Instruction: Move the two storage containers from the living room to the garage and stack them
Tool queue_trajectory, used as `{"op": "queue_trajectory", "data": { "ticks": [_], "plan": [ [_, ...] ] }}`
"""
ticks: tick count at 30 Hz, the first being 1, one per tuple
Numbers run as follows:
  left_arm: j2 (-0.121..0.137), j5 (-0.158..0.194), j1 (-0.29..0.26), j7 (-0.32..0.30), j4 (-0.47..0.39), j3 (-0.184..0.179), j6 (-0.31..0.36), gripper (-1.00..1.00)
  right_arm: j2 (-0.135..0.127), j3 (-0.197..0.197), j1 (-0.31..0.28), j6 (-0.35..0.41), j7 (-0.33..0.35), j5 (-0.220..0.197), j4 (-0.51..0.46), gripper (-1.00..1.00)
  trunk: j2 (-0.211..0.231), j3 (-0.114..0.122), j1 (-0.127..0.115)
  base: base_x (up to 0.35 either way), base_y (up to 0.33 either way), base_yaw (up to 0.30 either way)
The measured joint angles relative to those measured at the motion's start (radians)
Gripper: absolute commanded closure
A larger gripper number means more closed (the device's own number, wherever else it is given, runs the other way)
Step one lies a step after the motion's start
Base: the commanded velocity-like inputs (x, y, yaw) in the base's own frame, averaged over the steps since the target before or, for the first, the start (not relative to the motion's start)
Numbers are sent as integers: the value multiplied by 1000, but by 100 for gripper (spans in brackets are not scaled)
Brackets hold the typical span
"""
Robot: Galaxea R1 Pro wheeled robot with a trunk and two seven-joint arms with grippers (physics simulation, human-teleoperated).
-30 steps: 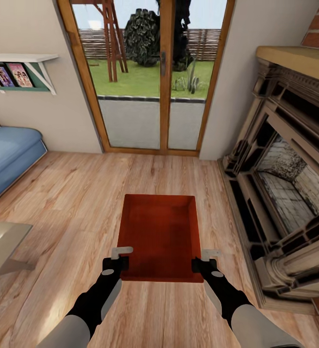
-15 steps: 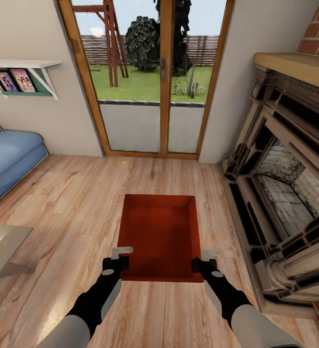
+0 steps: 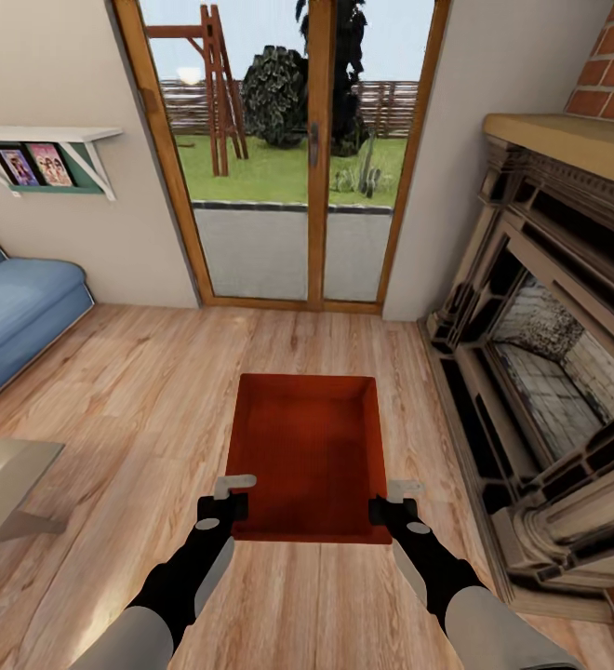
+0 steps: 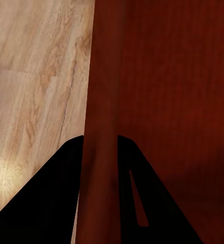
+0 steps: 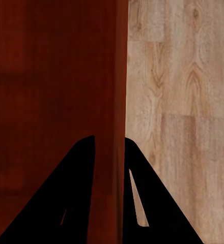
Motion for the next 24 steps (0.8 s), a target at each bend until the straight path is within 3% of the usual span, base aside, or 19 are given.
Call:
{"op": "queue_trajectory", "data": {
  "ticks": [24],
  "plan": [
    [0,0,0,0,1,0,0,100,0,0,0,1,0,0,1,100,0,37,0,0,0,0]
  ]
}}
